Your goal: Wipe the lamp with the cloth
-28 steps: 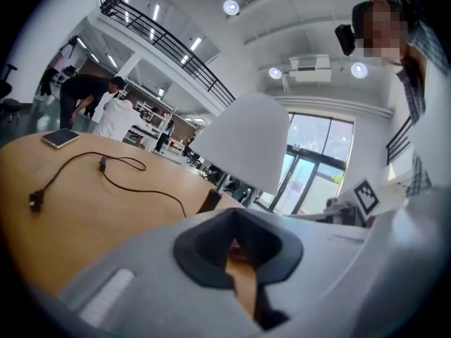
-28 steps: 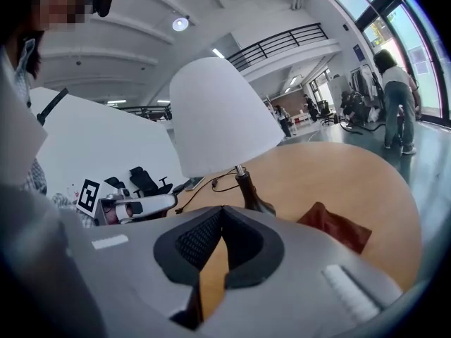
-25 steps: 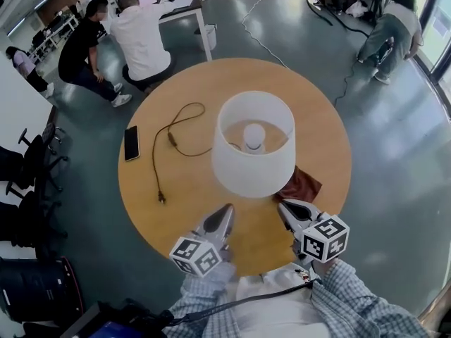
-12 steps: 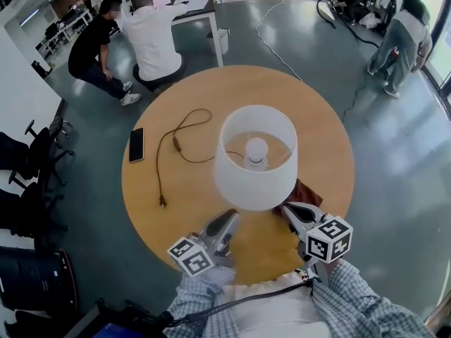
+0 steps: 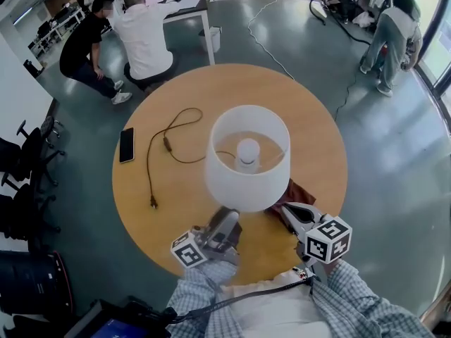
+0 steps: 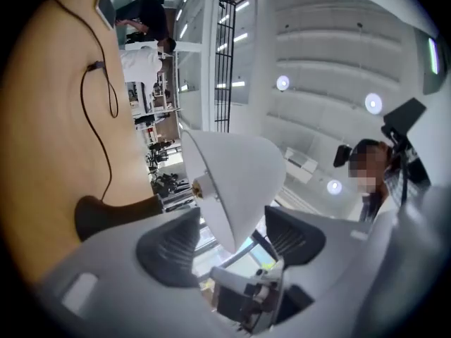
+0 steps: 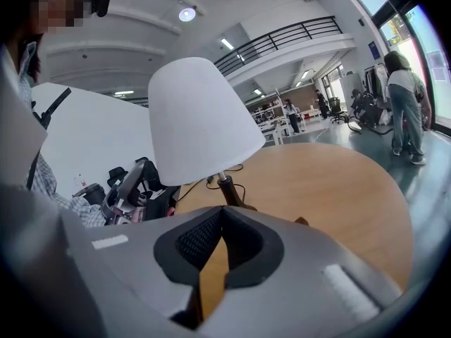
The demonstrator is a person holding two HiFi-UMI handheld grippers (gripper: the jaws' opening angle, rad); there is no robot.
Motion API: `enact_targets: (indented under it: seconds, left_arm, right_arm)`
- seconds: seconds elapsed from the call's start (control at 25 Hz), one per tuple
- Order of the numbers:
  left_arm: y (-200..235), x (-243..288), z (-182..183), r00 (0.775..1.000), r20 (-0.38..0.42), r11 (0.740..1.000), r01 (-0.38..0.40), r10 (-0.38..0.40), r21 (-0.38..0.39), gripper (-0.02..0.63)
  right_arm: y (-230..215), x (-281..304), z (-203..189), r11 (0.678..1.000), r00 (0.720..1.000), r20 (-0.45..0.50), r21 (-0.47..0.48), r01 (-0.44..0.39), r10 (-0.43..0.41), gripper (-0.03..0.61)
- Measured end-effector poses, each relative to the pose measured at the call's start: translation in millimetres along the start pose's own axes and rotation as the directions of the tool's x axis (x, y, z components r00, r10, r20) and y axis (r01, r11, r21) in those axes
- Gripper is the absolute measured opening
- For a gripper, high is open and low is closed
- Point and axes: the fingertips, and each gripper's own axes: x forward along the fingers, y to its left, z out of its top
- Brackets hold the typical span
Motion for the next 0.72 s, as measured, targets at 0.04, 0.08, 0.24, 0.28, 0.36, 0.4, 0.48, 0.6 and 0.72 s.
enact_targets:
  seconds: [0.04, 0.08, 0.24, 0.28, 0.36, 0.4, 0.48, 0.6, 0.72]
  left_arm:
    - [-1.9, 1.8, 3.8, 0.999, 0.025, 1.0, 0.021, -0.021, -0.02, 0.288]
    - [-3.7, 3.8, 6.9, 0.998, 0.046, 0.999, 0.04, -0.039, -0.034, 0.303]
    - [-11.2, 10.5, 11.0, 0.993, 0.084, 0.996, 0.085, -0.082, -0.028, 0.288]
    - [-14.4, 11.5, 12.6, 0.99, 0.1, 0.995, 0.099, -0.097, -0.025, 0.246]
    - [-17.9, 12.9, 15.7, 0.986, 0.126, 0.993, 0.115, -0.111, -0.022, 0.2]
    - [-17.8, 13.2, 16.3, 0.985, 0.132, 0.993, 0.113, -0.109, -0.019, 0.197]
    - [-16.6, 13.5, 16.7, 0.985, 0.139, 0.994, 0.108, -0.106, -0.01, 0.175]
    - [-16.1, 13.3, 16.4, 0.983, 0.15, 0.994, 0.108, -0.107, -0.001, 0.165]
    - [-17.5, 13.3, 15.8, 0.983, 0.15, 0.994, 0.11, -0.109, -0.004, 0.155]
  right_arm:
    - [-0.9, -1.2, -1.4, 1.0, 1.0, -0.002, 0.001, 0.004, -0.004, 0.003]
    - [-1.9, -2.5, -2.8, 1.0, 1.0, -0.005, 0.002, 0.008, -0.008, 0.003]
    - [-8.8, -11.0, -12.7, 0.999, 0.999, -0.028, -0.002, 0.032, -0.032, 0.003]
    - [-13.5, -14.1, -15.2, 0.999, 0.998, -0.034, -0.009, 0.049, -0.049, 0.003]
    - [-26.1, -19.8, -17.1, 0.996, 0.995, -0.04, -0.02, 0.086, -0.086, 0.003]
    - [-32.8, -22.1, -16.4, 0.995, 0.994, -0.04, -0.022, 0.101, -0.102, 0.003]
    - [-46.2, -25.2, -13.4, 0.991, 0.991, -0.04, -0.034, 0.129, -0.13, 0.003]
    - [-58.9, -24.8, -8.6, 0.984, 0.988, -0.044, -0.114, 0.139, -0.145, 0.003]
    - [-61.7, -16.4, -14.9, 0.958, 0.985, -0.106, -0.268, 0.101, -0.133, 0.004]
